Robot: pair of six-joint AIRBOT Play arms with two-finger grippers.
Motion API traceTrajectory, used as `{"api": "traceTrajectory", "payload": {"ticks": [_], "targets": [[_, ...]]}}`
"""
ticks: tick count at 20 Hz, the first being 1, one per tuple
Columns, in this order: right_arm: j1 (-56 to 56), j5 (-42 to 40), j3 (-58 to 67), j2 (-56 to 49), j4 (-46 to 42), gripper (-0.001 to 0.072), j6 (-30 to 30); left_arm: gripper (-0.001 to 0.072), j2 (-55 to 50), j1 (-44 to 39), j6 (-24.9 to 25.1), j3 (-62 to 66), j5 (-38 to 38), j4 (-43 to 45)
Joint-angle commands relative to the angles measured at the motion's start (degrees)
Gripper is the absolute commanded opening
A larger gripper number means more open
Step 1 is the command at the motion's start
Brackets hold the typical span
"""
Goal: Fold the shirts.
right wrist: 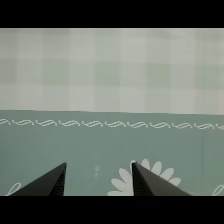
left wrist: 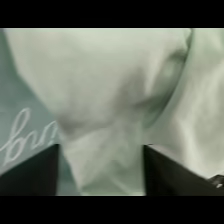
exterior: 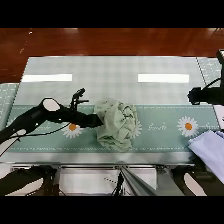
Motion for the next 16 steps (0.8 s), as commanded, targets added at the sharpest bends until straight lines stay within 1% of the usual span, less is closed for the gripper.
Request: {"api": "traceTrajectory", "payload": {"ticks": [1,2,4,5,7,10,12,14,16], "targets": [[-0.7,-0.3,-2.1,0.0,1.7,0.0499,-0.3,0.0278,-7.2,0.0,6.8,-0.2,1.0,-9.9],[-0.7,-0.3,-2.8,0.0,2.0,0.0498,-0.3,0.0021,-8.6,0.0,6.8,-0.2,0.1,-9.7],[-0.7,-0.9,-5.3,0.0,4.1,0.0495,-0.2,0.0016,-10.3,0.1,8.2,-0.2,-2.3,-9.8],[-0.7,-1.9,-7.3,0.0,6.9,0.0494,-0.3,0.0016,-10.3,0.1,9.6,-0.2,-3.3,-9.8],[-0.6,-5.7,-13.1,0.0,17.2,0.0493,-1.2,0.0016,-10.2,0.1,10.2,-0.1,-5.2,-9.8],[-0.3,-17.0,-23.0,0.0,36.5,0.0493,-5.9,0.0016,-10.2,0.1,10.2,0.0,-7.6,-9.8],[-0.3,-24.5,-28.0,0.0,44.3,0.0493,-6.1,0.0016,-10.2,0.1,10.3,0.0,-8.8,-9.8],[-0.3,-27.6,-31.2,0.0,48.1,0.0490,-6.1,0.0016,-10.1,0.1,11.5,0.0,-9.7,-9.9],[0.5,-26.7,-32.2,-1.6,48.9,0.0476,-6.0,0.0016,-10.1,0.1,11.6,0.0,-9.6,-9.9]]}}
